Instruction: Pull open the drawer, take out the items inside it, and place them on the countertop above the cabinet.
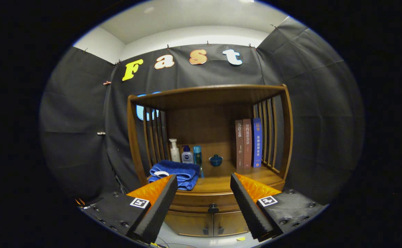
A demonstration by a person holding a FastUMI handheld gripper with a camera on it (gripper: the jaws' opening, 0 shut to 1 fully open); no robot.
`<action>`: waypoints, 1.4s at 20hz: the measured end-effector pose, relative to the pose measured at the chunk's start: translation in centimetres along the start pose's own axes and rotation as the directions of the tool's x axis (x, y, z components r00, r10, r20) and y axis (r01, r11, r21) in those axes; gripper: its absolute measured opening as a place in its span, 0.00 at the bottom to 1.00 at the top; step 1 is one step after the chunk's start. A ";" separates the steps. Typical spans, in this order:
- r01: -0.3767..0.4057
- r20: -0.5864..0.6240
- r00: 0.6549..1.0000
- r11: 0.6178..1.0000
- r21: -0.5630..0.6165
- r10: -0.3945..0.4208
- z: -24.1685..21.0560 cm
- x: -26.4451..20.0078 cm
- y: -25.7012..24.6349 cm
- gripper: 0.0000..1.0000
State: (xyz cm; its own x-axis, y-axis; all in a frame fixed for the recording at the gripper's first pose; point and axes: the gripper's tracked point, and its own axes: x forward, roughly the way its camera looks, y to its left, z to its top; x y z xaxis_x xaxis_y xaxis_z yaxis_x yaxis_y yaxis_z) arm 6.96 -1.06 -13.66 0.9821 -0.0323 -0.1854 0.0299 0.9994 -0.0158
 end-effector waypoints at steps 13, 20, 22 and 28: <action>0.048 -0.284 0.957 0.998 -0.044 -0.059 -16.6 9.5 -3.1 0.99; 0.057 -0.417 0.907 0.998 -0.033 -0.066 -22.8 12.5 -3.8 0.99; 0.057 -0.429 0.901 0.998 -0.034 -0.066 -23.5 13.2 -3.8 0.97; 0.044 -0.448 0.892 0.998 -0.045 -0.059 -24.4 13.6 -3.4 0.48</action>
State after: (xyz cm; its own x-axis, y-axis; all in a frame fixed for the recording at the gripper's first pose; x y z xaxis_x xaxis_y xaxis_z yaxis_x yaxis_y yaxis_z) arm 15.69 -5.11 -40.12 0.7914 -0.0927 -0.6043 0.0649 0.9956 -0.0678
